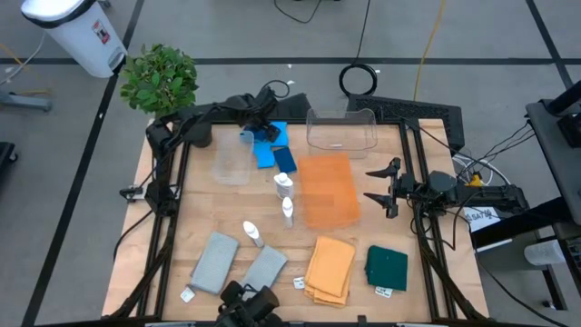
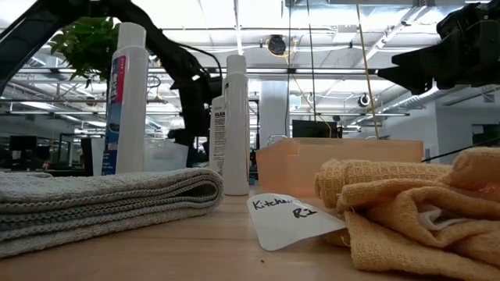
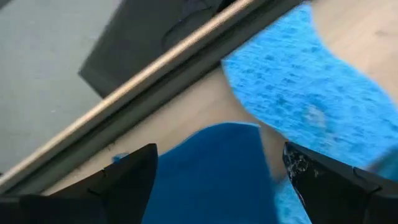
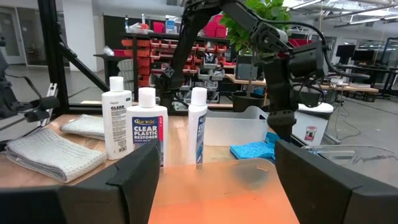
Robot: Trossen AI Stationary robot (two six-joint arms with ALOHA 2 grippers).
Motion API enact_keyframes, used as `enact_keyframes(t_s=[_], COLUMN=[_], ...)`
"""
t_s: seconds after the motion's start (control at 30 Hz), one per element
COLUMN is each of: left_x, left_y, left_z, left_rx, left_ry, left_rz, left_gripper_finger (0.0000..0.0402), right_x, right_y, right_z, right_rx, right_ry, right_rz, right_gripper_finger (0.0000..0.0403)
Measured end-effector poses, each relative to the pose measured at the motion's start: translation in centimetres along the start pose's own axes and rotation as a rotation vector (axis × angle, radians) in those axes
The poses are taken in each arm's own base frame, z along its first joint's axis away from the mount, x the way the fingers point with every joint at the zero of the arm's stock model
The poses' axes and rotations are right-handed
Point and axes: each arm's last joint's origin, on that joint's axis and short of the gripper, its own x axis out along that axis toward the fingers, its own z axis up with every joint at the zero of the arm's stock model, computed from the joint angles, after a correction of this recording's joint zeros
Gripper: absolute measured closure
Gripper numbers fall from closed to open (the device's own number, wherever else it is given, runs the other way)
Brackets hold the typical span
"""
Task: Pick & Place Kitchen Items
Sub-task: Put the blue sponge into the white bin
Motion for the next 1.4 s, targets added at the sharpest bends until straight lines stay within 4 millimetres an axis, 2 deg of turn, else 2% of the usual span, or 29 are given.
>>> enact_keyframes(t_s=[0.3, 0.53, 0.63, 0.9, 1.07, 1.2, 1.3, 1.4], left_x=[2.0, 2.4, 2.5, 2.8, 2.7, 2.7, 2.1, 0.6], left_y=[-0.7, -0.9, -0.9, -1.0, -1.1, -1.2, -1.2, -1.5], left_z=[-0.7, -0.6, -0.6, -1.1, -1.1, -1.1, -1.0, -0.8], left_rx=[0.004, -0.012, -0.023, -0.044, -0.040, -0.018, -0.001, 0.025], left_ry=[0.044, 0.038, 0.041, 0.072, 0.079, 0.079, 0.066, 0.037], left_rz=[0.051, 0.059, 0.058, 0.062, 0.045, 0.036, 0.031, 0.015], left_gripper_finger=[0.0053, 0.0063, 0.0103, 0.0267, 0.0346, 0.0389, 0.0390, 0.0392], right_x=[0.0, 0.0, 0.0, 0.0, 0.0, 0.0, 0.0, 0.0], right_y=[0.0, 0.0, 0.0, 0.0, 0.0, 0.0, 0.0, 0.0], right_z=[0.0, 0.0, 0.0, 0.0, 0.0, 0.0, 0.0, 0.0], right_rx=[0.000, 0.000, 0.000, 0.000, 0.000, 0.000, 0.000, 0.000], right_ry=[0.001, 0.001, 0.001, 0.001, 0.001, 0.000, 0.001, 0.000], right_rz=[0.000, 0.000, 0.000, -0.001, -0.001, 0.000, 0.000, 0.000], right_gripper_finger=[0.0124, 0.0124, 0.0124, 0.0124, 0.0124, 0.0124, 0.0124, 0.0124])
